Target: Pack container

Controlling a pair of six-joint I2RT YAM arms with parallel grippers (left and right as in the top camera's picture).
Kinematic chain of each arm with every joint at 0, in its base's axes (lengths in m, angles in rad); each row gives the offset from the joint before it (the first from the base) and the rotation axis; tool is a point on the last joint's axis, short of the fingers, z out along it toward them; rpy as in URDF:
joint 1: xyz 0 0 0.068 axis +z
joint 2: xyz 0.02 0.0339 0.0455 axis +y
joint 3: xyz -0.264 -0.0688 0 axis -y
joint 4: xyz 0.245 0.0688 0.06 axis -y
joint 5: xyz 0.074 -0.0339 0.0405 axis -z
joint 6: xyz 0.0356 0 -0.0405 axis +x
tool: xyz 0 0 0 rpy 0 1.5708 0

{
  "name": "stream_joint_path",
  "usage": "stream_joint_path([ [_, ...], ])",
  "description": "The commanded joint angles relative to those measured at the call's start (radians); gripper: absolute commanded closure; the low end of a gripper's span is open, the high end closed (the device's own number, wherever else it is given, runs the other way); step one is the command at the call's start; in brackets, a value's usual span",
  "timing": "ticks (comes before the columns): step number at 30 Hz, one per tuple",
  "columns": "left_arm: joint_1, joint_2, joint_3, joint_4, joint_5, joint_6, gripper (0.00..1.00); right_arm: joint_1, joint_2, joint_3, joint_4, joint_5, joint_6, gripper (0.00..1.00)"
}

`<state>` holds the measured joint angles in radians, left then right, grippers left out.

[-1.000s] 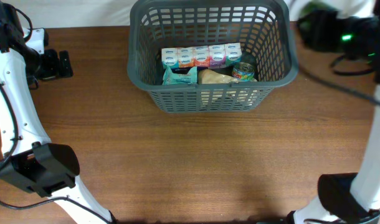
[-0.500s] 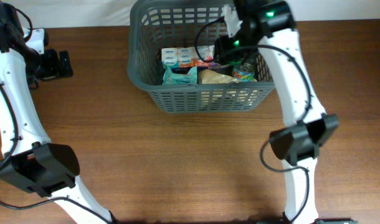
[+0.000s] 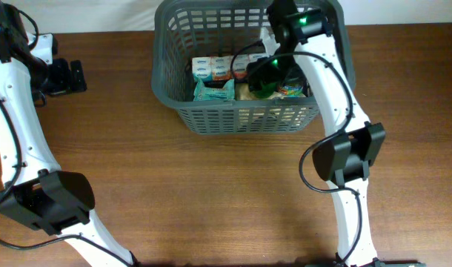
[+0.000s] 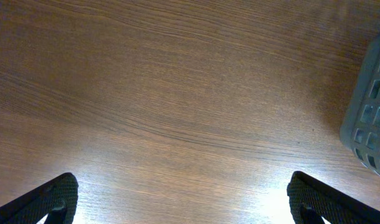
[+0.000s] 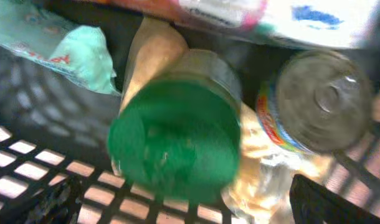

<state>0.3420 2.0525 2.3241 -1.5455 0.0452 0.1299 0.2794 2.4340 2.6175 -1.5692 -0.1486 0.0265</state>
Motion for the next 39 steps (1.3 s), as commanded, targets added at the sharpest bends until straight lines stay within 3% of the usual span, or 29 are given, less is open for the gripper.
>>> stream_joint_path([
  [1,0.006,-0.003,-0.008,0.0,0.007,-0.01,0.01,-0.053,-0.175,0.111,-0.033,0.003,0.006,0.02],
  [8,0.006,-0.003,-0.008,0.0,0.007,-0.01,0.01,-0.27,-0.466,0.216,-0.032,0.003,0.006,0.02],
  [14,0.006,-0.003,-0.008,0.0,0.007,-0.01,0.01,-0.513,-0.542,0.215,-0.051,0.143,0.003,0.02],
  [20,0.006,-0.003,-0.008,0.0,0.007,-0.01,0.01,-0.734,-0.537,0.194,-0.074,-0.07,0.015,0.01],
  [29,0.006,-0.003,-0.008,0.0,0.007,-0.01,0.01,-0.752,-0.672,0.194,-0.123,-0.154,-0.066,0.01],
  [34,0.006,-0.003,-0.008,0.0,0.007,-0.01,0.01,-0.752,-0.93,0.158,-0.129,-0.062,-0.071,0.01],
  [39,0.006,-0.003,-0.008,0.0,0.007,-0.01,0.01,-0.752,-1.204,-0.005,-0.129,-0.05,-0.043,0.01],
])
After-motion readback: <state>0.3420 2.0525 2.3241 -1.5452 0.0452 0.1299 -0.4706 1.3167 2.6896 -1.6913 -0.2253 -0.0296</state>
